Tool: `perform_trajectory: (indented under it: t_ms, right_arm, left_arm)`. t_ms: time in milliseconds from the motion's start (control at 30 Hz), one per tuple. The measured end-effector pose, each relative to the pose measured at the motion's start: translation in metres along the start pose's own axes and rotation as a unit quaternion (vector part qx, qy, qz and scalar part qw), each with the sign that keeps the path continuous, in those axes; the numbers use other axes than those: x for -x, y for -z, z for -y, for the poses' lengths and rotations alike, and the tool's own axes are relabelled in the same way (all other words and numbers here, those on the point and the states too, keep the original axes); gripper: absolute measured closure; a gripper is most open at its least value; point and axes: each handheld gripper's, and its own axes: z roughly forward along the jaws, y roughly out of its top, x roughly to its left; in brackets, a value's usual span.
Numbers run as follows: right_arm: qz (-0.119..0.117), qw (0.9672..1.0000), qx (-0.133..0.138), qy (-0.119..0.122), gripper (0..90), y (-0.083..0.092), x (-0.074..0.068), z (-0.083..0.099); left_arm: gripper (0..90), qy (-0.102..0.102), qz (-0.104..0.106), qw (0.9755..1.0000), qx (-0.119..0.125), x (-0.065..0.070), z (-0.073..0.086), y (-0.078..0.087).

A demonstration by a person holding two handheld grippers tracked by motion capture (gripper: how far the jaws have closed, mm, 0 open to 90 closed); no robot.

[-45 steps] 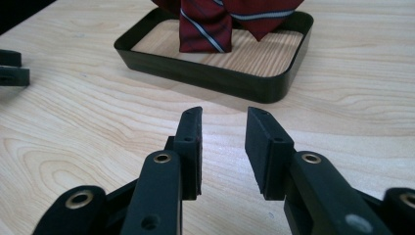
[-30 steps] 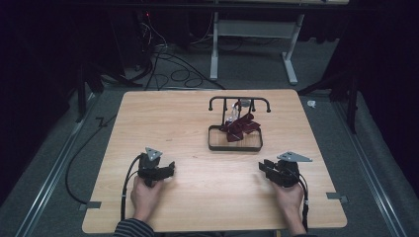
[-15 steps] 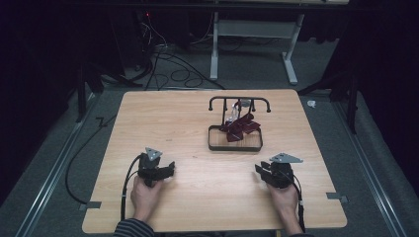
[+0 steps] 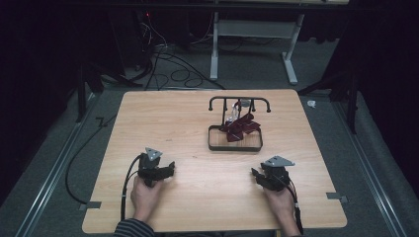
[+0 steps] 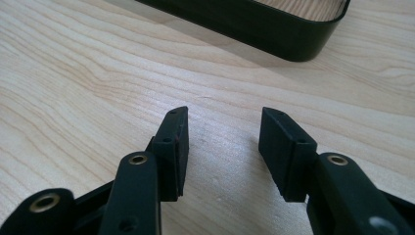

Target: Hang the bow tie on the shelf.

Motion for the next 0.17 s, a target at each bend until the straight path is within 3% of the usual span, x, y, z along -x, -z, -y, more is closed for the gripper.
perform_trajectory:
  t_ms: [167]
  right_arm:
    - [0.0,1.0,-0.001,0.002,54.3,0.0001,-0.0004,0.0]
  left_arm:
    - [23.4,0.0,0.0,1.0,0.001,0.0,0.0001,-0.0001]
